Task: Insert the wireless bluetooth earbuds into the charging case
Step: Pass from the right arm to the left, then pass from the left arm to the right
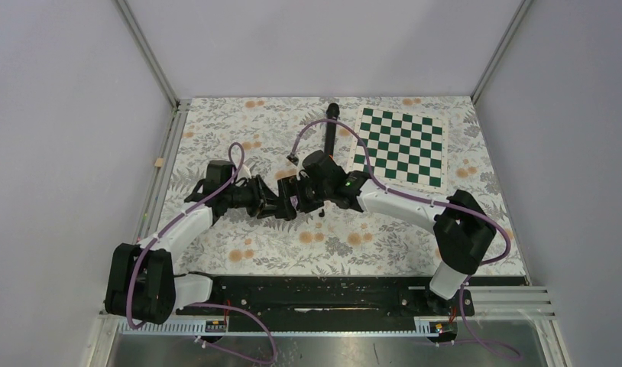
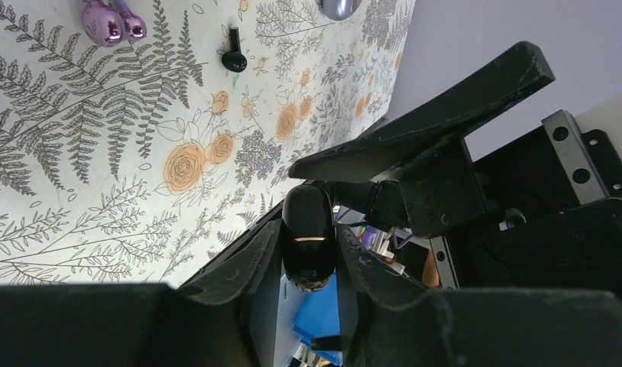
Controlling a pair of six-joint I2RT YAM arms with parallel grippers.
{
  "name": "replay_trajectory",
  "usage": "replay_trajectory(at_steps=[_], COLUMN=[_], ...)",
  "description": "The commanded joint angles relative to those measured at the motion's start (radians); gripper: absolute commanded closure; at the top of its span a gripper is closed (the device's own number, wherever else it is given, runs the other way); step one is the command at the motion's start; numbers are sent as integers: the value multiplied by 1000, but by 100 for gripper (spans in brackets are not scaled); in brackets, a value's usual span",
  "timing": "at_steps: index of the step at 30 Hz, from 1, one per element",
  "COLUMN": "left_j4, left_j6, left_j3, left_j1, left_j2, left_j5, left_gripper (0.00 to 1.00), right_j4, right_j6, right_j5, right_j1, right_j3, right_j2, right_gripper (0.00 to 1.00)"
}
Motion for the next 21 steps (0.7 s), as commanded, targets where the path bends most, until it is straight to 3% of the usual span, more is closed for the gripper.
replay_trajectory(at_steps=[1,7,12,16,21], left_j4=[30,34,96,166,348], left_j6=[3,20,10,-20,-147], left_j3=[45,88,135,180,191], left_j1=[-4,-1,-1,-2,-2], left_j2=[17,29,21,10,-8], left_j5=[32,71,152,205,234], left_gripper=[100,100,100,100,100], right_j4=[21,85,335,626,1099], right_j6=[28,95,264,477,802], right_j5=[-24,-149,-333,-453,-515], right_j1=[-26,-104,-218,-278,-296], right_j3=[24,-73,-241,-345,-402], right_j2=[-26,-144,-254,-273,-169], right_gripper=[5,1,2,9,18])
